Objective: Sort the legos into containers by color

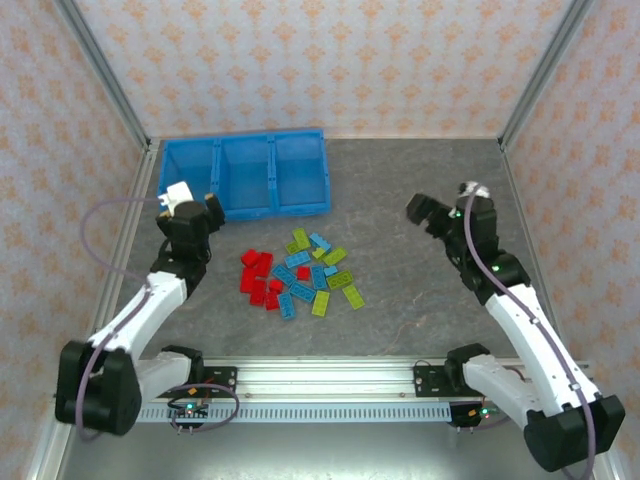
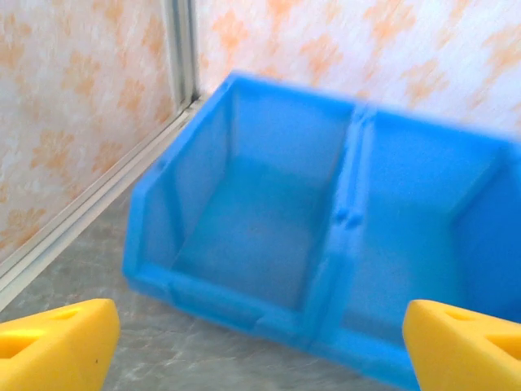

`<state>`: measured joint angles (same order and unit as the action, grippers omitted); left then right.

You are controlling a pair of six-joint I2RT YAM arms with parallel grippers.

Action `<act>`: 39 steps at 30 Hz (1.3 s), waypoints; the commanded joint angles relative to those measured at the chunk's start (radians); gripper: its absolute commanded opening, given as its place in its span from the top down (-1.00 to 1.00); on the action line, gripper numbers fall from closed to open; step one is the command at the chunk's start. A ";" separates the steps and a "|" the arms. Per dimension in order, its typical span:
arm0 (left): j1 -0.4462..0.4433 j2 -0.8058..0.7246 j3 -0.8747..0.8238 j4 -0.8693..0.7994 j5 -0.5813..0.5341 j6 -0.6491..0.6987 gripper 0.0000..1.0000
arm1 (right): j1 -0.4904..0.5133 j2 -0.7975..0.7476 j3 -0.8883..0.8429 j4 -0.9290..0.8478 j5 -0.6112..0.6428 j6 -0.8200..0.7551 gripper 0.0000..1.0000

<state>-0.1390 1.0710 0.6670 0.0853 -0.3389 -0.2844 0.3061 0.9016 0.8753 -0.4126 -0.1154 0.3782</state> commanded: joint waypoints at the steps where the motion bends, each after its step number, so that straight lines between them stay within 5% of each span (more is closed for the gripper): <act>1: -0.070 -0.037 0.123 -0.464 0.081 -0.219 -0.77 | 0.122 0.043 0.034 -0.272 -0.167 0.028 -0.99; 5: -0.114 0.063 0.200 -0.659 0.268 -0.351 -0.65 | 0.301 0.084 0.032 -0.245 -0.226 0.075 -0.99; 10: -0.123 0.228 0.164 -0.548 0.399 -0.506 -0.54 | 0.487 0.171 0.062 -0.185 -0.089 0.114 -0.99; 25: -0.150 0.485 0.210 -0.526 0.411 -0.492 -0.48 | 0.519 0.217 0.081 -0.217 0.014 0.146 -0.99; 39: -0.158 0.480 0.222 -0.574 0.390 -0.457 0.17 | 0.531 0.216 0.106 -0.238 0.028 0.167 -0.99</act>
<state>-0.2939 1.5734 0.8646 -0.4339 0.0731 -0.7528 0.8276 1.1366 0.9508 -0.6147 -0.1246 0.5285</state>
